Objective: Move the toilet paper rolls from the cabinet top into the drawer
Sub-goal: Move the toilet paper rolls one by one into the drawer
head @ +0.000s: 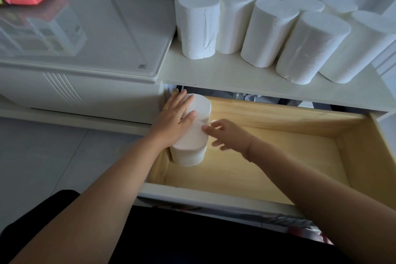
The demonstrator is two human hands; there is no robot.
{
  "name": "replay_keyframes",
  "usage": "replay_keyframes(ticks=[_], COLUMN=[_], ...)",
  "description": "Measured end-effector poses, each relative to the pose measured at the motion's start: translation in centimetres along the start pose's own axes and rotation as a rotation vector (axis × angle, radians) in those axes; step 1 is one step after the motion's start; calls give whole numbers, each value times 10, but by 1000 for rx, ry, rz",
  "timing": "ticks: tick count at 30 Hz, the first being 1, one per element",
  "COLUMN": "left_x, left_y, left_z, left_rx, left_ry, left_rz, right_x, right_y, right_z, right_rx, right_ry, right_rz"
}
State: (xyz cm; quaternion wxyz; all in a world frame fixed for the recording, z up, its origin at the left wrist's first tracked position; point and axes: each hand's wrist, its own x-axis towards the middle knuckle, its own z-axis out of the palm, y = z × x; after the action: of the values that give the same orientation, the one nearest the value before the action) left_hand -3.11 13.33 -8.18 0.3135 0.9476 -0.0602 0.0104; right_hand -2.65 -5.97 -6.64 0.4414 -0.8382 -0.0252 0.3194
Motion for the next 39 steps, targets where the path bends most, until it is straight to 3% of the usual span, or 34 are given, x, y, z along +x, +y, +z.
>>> replay_keyframes(ticks=[5, 9, 23, 39], left_x=[0, -1, 1, 0], left_y=[1, 2, 1, 1], left_z=[-1, -1, 0, 2], left_rx=[18, 31, 7, -42], left_ry=[-8, -22, -6, 27], left_rz=[2, 11, 1, -2], right_x=[5, 30, 127, 147], right_y=[-39, -82, -140, -159], right_z=[-26, -36, -26, -27], right_rx=[-2, 121, 156, 155], right_ry=[466, 588, 863, 886], right_rz=[-299, -435, -401, -350])
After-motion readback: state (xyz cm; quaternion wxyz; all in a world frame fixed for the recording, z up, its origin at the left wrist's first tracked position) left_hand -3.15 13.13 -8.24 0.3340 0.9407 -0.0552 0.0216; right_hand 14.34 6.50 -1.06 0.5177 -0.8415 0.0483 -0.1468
